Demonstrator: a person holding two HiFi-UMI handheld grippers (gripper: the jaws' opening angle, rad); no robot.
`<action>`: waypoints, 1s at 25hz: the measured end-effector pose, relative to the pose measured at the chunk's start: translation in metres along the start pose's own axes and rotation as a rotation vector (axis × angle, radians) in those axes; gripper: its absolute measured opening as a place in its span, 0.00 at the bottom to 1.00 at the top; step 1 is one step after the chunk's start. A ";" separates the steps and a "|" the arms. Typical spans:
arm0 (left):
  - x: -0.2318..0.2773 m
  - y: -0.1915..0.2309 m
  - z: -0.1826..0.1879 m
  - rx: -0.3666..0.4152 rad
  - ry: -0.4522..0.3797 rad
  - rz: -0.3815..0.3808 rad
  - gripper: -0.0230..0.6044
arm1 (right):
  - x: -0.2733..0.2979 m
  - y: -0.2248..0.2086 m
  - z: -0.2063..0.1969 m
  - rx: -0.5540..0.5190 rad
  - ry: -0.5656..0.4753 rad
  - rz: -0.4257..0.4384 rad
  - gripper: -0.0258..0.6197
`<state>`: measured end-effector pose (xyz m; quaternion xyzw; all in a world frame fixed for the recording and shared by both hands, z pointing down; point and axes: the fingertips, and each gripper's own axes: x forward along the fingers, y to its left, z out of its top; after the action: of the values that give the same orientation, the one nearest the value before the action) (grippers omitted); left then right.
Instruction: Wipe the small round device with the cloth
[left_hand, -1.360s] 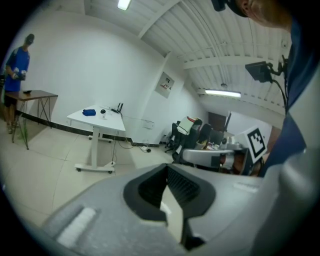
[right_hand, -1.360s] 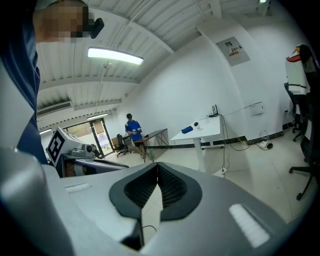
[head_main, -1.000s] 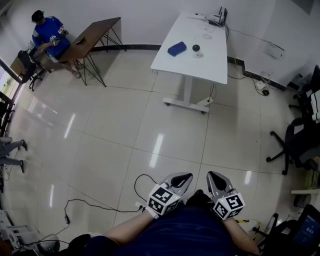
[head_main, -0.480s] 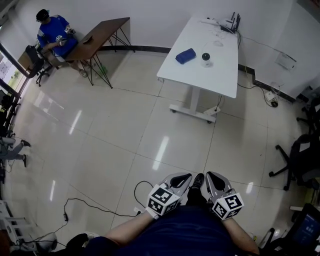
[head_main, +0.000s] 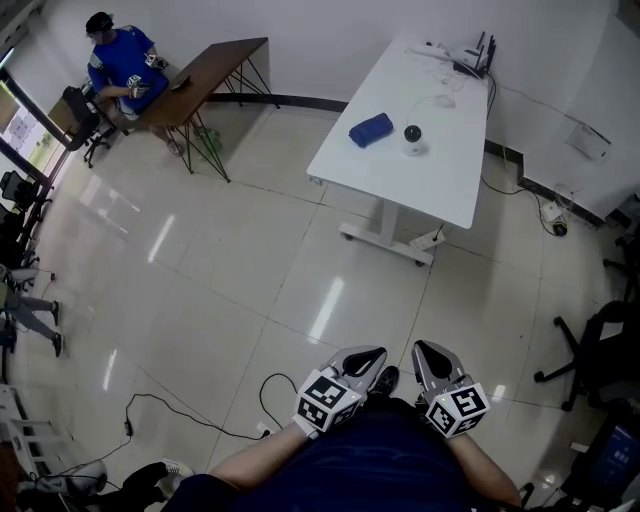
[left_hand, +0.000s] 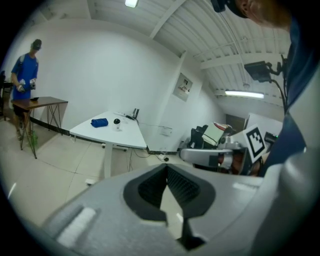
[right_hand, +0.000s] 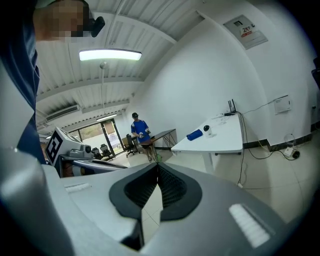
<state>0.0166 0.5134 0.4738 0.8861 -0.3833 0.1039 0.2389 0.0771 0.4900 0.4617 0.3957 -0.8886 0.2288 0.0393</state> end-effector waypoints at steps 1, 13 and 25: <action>0.007 0.000 0.003 0.003 0.000 0.004 0.04 | 0.002 -0.008 0.005 0.000 -0.002 0.005 0.06; 0.063 0.018 0.040 0.001 -0.007 0.067 0.04 | 0.029 -0.069 0.039 0.016 -0.009 0.040 0.06; 0.117 0.073 0.070 0.002 0.013 -0.006 0.04 | 0.082 -0.120 0.064 0.025 -0.006 -0.055 0.06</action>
<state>0.0436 0.3605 0.4812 0.8869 -0.3787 0.1094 0.2408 0.1147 0.3355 0.4702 0.4211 -0.8746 0.2374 0.0380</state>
